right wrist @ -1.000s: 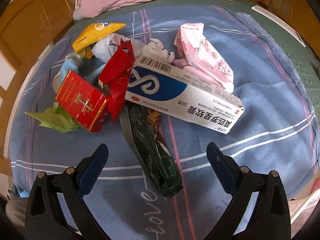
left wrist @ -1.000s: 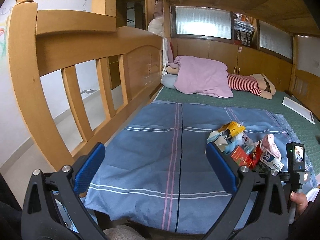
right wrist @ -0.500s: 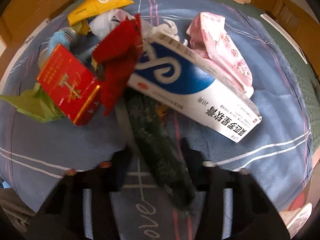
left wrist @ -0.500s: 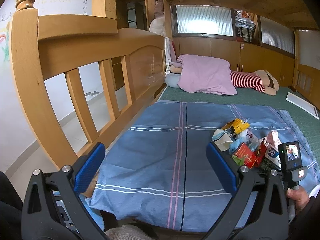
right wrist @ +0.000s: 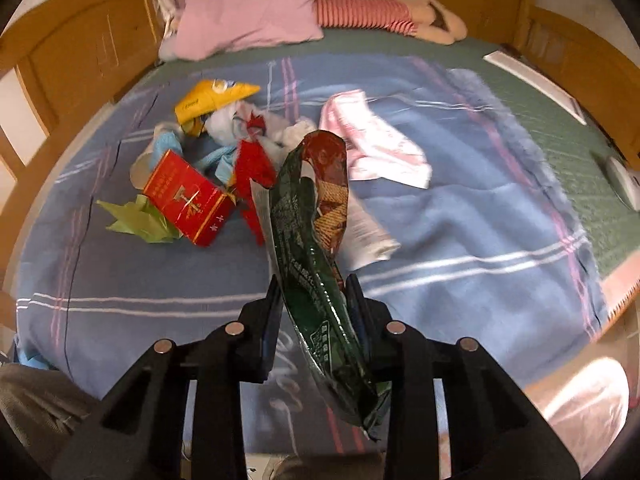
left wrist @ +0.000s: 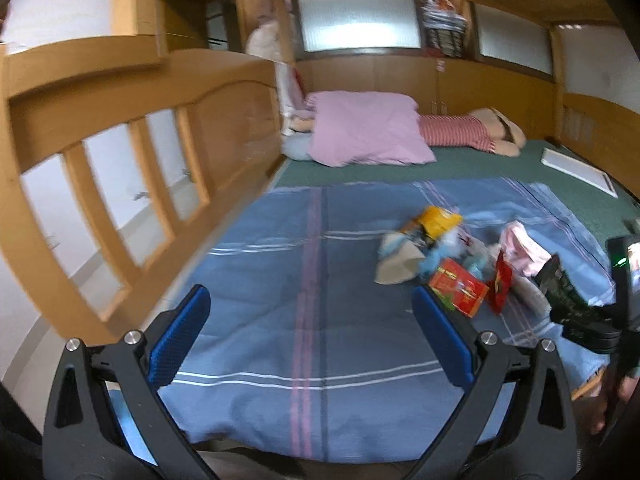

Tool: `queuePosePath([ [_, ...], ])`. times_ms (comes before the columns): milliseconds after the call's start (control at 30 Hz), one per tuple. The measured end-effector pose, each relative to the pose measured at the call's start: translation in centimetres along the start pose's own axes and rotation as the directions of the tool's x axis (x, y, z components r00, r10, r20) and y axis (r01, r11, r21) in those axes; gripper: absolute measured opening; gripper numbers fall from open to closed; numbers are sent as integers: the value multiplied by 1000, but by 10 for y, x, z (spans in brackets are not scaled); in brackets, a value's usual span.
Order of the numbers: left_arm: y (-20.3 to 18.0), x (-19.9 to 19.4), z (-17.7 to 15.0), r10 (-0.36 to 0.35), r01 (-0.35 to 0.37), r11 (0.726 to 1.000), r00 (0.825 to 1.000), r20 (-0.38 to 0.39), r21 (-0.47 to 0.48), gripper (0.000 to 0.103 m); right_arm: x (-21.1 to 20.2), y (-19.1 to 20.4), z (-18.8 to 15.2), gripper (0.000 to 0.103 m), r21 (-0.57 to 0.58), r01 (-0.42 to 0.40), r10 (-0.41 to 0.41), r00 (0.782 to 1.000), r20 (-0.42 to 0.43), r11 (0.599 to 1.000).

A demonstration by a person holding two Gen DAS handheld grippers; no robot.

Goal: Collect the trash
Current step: 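Grasp the light green paper with the left tool while the right tool holds the wrapper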

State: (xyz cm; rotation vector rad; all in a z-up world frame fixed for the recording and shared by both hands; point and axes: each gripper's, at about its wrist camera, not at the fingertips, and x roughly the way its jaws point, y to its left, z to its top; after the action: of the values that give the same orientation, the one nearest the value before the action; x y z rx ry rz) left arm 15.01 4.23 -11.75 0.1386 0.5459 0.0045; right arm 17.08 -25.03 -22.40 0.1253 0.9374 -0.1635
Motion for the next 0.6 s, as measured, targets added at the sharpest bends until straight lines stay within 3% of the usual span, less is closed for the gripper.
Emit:
queuePosePath([
  [100, -24, 25, -13, -62, 63, 998, 997, -43, 15, 100, -19, -15, -8, 32, 35, 3, -4, 1000, 25, 999],
  [200, -49, 59, -28, -143, 145, 989, 981, -133, 8, 100, -34, -28, -22, 32, 68, 2, -4, 999, 39, 998],
  [400, -84, 116, -42, -145, 150, 989, 968, -203, 10, 100, -45, -49, -32, 32, 120, -19, 13, 999, 46, 993],
  [600, -119, 152, -34, -156, 168, 985, 970, -188, 48, 100, -45, -60, -28, 32, 152, -36, 28, 998, 52, 988],
])
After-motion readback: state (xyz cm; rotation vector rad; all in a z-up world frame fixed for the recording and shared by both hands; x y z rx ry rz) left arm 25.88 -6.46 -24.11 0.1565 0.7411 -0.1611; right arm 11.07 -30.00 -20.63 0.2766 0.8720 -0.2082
